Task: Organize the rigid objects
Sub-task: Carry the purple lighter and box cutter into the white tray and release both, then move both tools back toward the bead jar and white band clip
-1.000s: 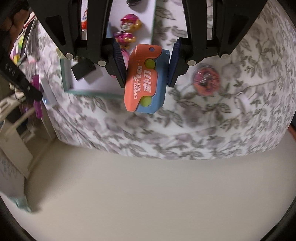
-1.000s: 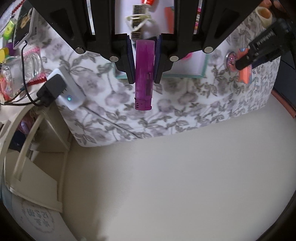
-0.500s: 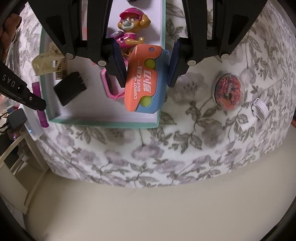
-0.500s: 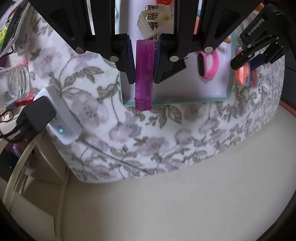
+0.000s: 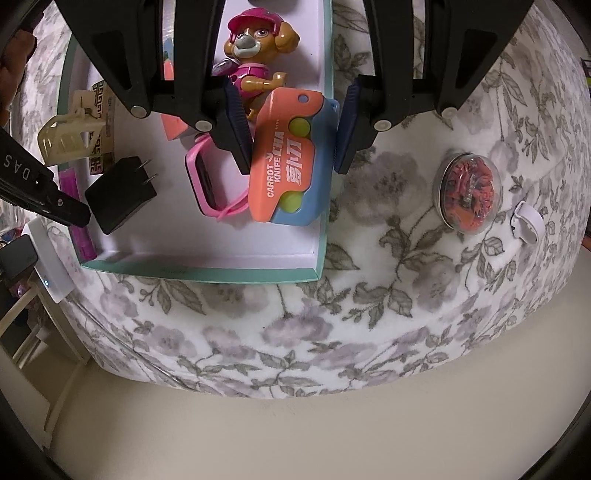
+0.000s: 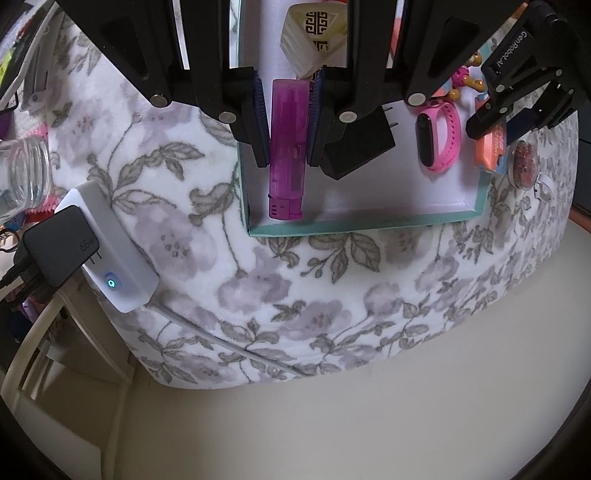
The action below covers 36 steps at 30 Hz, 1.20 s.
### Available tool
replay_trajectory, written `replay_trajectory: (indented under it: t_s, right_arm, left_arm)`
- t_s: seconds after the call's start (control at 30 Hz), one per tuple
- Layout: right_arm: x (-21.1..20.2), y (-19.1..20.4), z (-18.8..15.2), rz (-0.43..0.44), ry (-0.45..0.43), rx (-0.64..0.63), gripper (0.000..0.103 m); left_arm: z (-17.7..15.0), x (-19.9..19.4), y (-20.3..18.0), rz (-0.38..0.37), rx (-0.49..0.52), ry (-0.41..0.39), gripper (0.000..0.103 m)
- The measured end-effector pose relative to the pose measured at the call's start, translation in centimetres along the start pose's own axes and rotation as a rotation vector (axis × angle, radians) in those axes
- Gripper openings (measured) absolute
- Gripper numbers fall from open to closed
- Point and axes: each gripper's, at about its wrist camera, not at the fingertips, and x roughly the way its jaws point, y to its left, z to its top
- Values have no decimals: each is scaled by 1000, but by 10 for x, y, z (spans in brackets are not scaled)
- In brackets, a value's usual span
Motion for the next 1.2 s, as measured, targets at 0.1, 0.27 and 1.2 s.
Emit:
replay_trajectory:
  t_s: [0.1, 0.27, 1.2]
  right_arm:
    - [1, 2, 0, 0, 3, -3, 22]
    - [1, 2, 0, -4, 6, -6, 22]
    - [-43, 26, 9, -24, -113, -58, 44]
  left_arm:
    - [0, 0, 0, -1, 0, 1, 46]
    - [0, -1, -1, -5, 2, -1, 46]
    - [7, -23, 16, -40, -57, -49, 57]
